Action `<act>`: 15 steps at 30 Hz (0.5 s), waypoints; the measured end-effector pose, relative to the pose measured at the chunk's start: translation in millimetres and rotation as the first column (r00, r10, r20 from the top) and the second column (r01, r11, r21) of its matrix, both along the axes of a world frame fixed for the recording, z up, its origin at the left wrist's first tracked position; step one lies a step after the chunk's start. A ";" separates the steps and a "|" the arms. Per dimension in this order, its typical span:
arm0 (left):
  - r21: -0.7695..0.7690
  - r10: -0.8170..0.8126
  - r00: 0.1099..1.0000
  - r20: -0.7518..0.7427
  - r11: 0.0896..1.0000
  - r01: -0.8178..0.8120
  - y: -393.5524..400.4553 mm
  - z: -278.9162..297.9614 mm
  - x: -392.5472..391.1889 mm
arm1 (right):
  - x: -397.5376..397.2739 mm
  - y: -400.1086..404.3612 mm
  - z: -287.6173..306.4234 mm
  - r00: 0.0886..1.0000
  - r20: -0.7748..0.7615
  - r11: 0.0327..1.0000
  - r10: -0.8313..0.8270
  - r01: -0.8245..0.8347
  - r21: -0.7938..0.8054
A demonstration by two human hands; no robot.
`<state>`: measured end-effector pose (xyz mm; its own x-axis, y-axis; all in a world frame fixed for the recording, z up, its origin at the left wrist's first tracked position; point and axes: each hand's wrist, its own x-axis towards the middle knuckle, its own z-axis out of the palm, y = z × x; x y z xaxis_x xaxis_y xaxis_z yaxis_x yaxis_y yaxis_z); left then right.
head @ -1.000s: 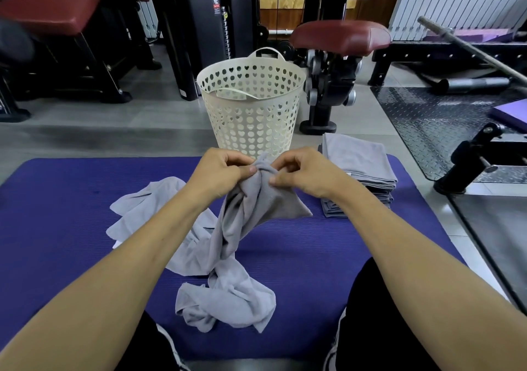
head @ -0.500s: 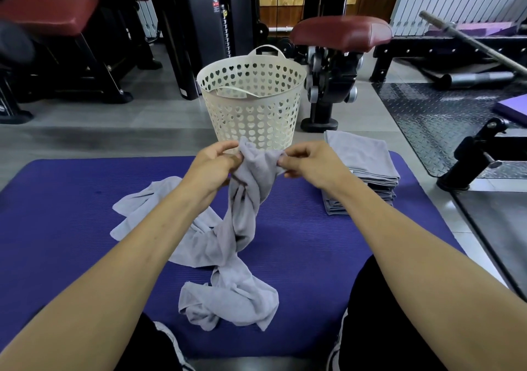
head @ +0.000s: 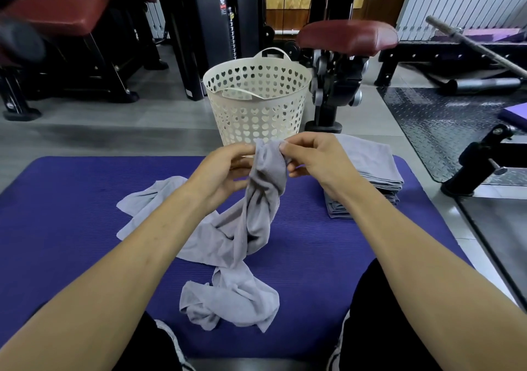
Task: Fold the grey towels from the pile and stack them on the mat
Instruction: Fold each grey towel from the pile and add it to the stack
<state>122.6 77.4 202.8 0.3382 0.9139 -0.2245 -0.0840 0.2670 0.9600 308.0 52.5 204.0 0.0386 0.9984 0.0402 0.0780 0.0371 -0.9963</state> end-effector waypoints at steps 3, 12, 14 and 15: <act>-0.042 0.026 0.997 -0.076 0.999 -0.029 1.5 -3.4 -2.1 | 2.0 -0.4 -2.1 1.000 -0.005 0.999 0.031 -0.031 -0.008; 0.048 0.158 0.958 -0.237 0.987 -0.151 4.2 -19.3 4.5 | 0.4 -2.5 -7.1 0.993 -0.014 0.993 0.113 -0.114 -0.032; 0.101 0.183 0.953 -0.243 0.981 -0.163 6.5 -22.4 2.0 | 4.3 -1.1 -8.6 0.994 -0.026 0.993 0.105 -0.106 -0.042; 0.170 0.209 0.938 -0.277 0.971 -0.166 8.1 -24.4 -0.5 | 6.3 -0.5 -9.2 0.996 -0.014 0.995 0.087 -0.088 -0.049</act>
